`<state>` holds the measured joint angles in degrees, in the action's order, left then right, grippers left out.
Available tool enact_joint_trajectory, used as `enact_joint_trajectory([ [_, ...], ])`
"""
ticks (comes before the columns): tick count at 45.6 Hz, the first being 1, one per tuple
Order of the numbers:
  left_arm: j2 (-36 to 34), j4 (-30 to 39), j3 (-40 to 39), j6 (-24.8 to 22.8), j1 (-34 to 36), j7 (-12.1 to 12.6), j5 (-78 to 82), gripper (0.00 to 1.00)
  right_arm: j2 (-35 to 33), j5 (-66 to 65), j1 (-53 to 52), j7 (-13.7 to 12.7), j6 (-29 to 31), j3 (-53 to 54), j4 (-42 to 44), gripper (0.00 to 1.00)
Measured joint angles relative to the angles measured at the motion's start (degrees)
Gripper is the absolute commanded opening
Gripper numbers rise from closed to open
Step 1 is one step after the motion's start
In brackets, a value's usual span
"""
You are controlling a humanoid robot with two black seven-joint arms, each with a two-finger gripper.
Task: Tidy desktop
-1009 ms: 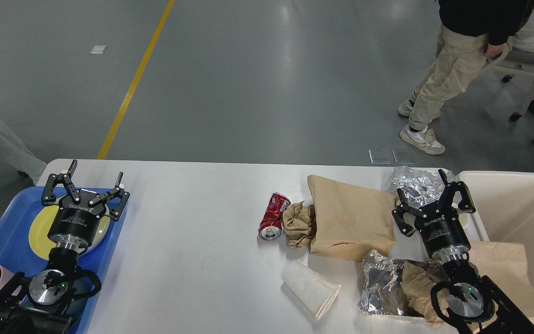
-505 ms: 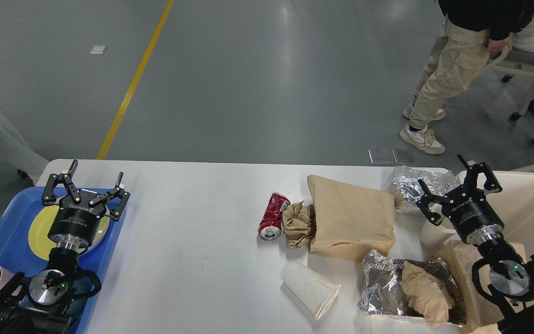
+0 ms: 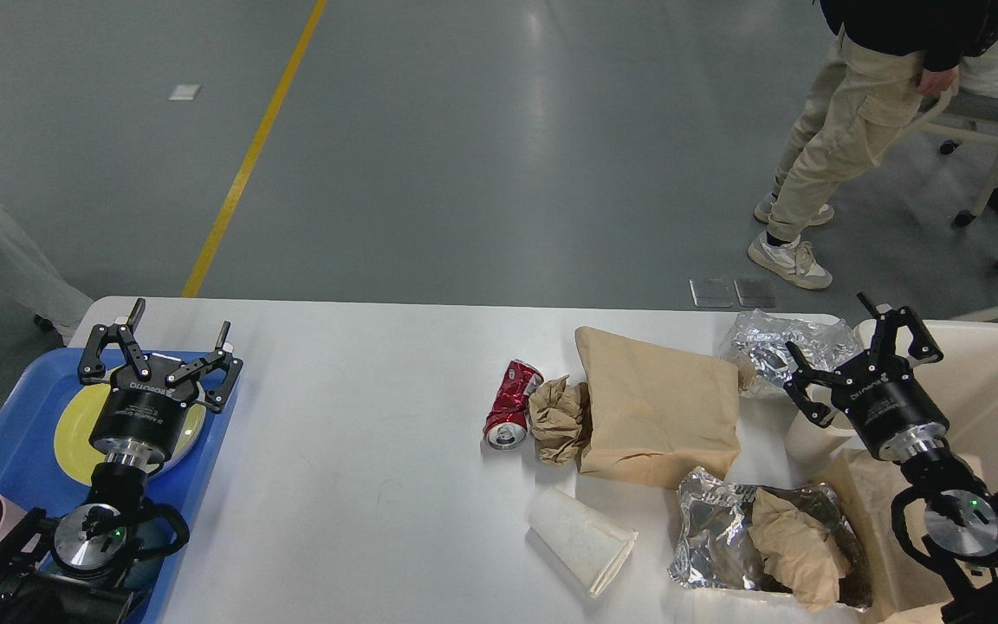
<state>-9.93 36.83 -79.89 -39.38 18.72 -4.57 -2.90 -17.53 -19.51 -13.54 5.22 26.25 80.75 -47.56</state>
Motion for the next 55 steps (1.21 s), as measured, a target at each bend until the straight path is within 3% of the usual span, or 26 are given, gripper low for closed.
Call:
enact_joint_trajectory([
  [41, 0.0, 0.0, 0.0, 0.0, 0.01, 0.0, 0.0, 0.97, -2.69, -0.17, -3.3, 0.84, -3.41, -0.24, -0.84, 1.0],
  [46, 0.0, 0.0, 0.0, 0.0, 0.01, 0.0, 0.0, 0.97, -8.19, -0.15, -3.73, 0.84, -3.93, -3.58, -1.9, 1.0],
  [55, 0.0, 0.0, 0.0, 0.0, 0.01, 0.0, 0.0, 0.97, -20.97, 0.18, -11.04, 0.85, -3.58, -23.05, -2.45, 1.0],
])
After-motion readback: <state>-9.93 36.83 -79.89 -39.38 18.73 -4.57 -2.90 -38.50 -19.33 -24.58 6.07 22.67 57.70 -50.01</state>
